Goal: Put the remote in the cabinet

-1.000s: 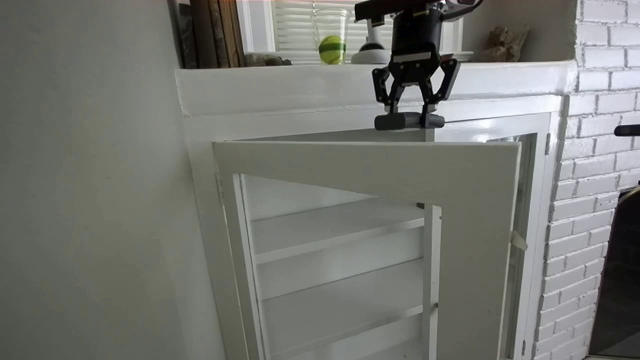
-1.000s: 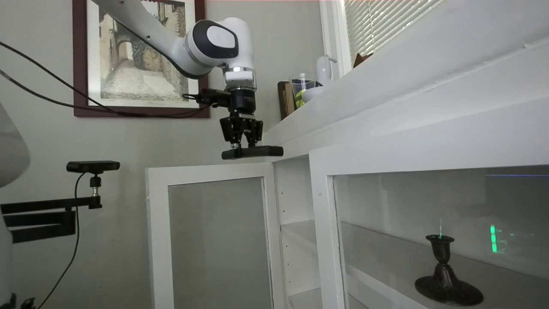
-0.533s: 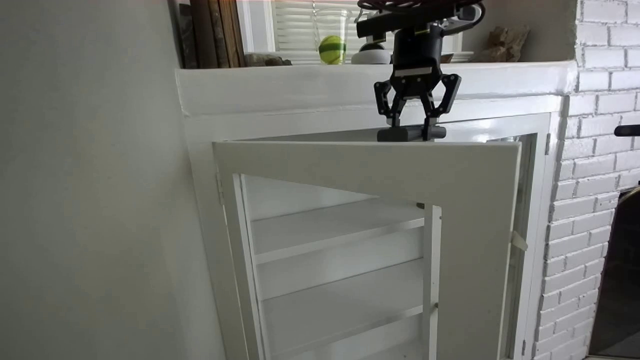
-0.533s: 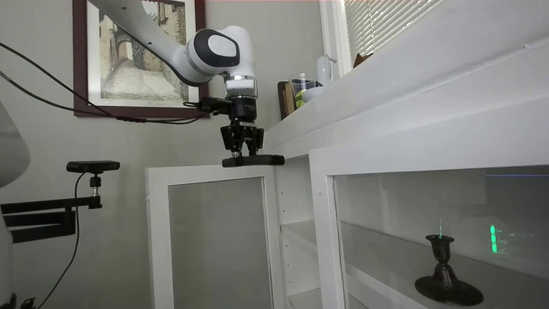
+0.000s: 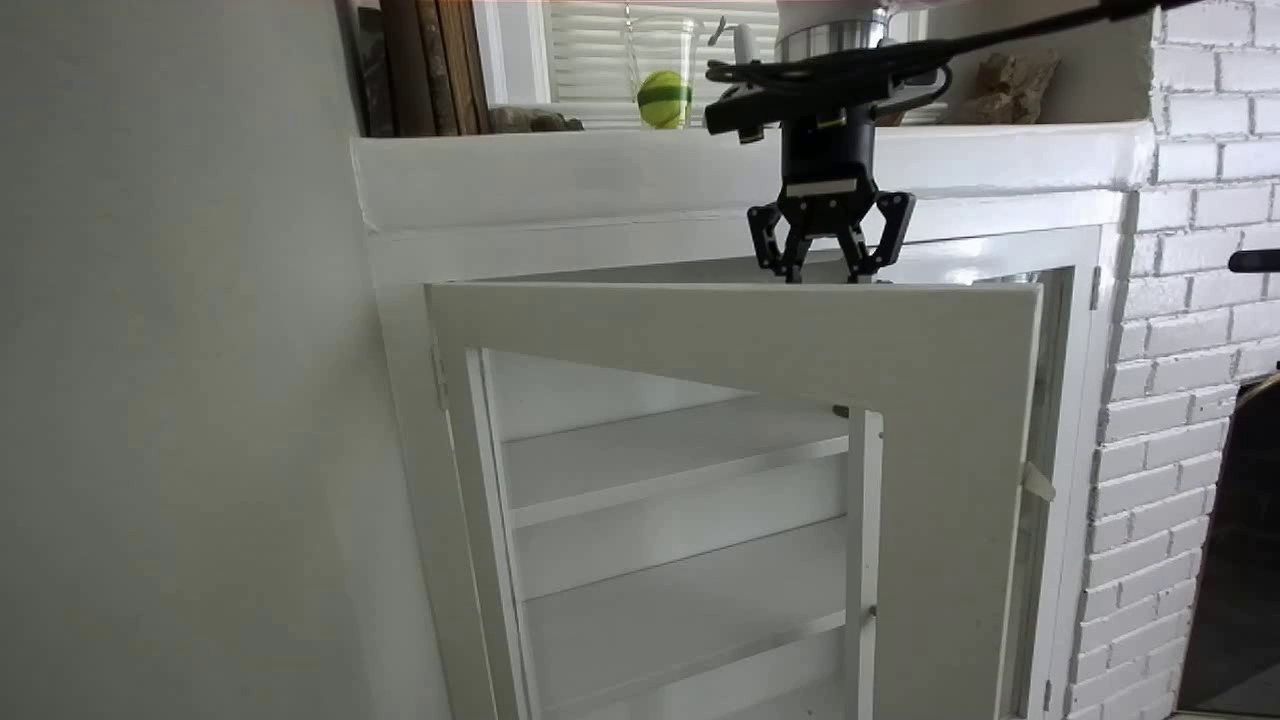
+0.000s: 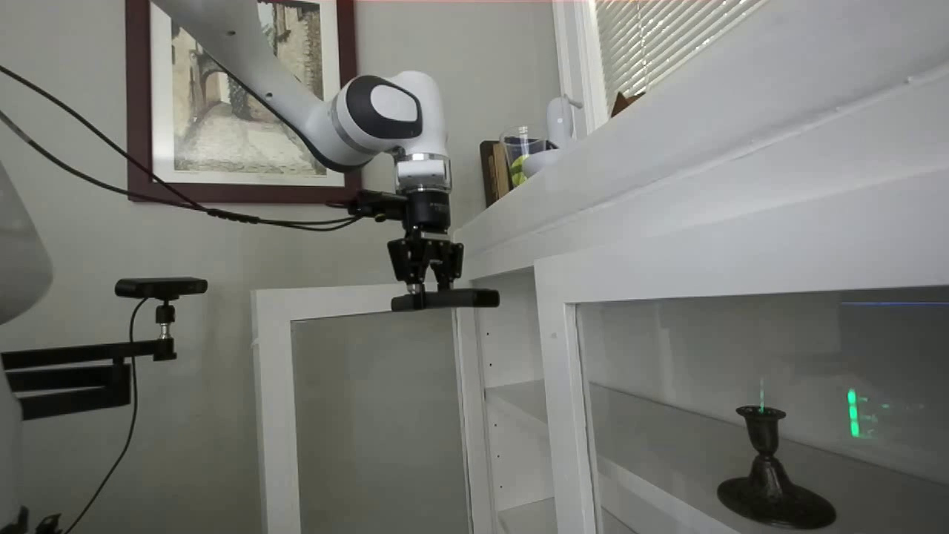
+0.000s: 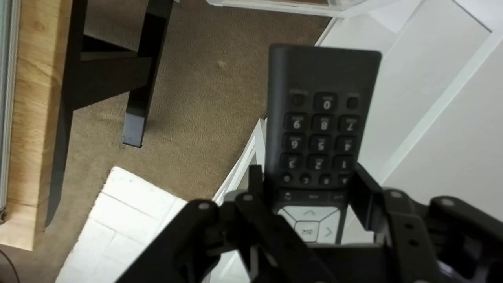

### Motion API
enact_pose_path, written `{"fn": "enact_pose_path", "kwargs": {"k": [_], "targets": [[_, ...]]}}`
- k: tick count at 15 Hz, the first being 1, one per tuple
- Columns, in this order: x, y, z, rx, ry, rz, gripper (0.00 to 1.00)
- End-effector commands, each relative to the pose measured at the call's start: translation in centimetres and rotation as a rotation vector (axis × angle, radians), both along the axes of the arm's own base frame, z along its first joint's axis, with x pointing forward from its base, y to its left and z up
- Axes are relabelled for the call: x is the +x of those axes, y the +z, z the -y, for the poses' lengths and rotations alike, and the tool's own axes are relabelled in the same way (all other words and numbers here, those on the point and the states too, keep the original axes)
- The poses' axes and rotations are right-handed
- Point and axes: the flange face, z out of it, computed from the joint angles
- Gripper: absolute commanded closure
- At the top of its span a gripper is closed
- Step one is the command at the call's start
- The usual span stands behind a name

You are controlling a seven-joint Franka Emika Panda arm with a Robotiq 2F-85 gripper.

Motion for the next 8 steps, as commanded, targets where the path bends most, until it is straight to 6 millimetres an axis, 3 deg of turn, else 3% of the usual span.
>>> {"fn": "enact_pose_path", "kwargs": {"k": [1,8], "targets": [[0.9,-1.8,-0.2,-0.071,-0.046,0.024,0.70],[2.2,-5.4,-1.5,-0.091,-0.061,0.118,0.70]]}}
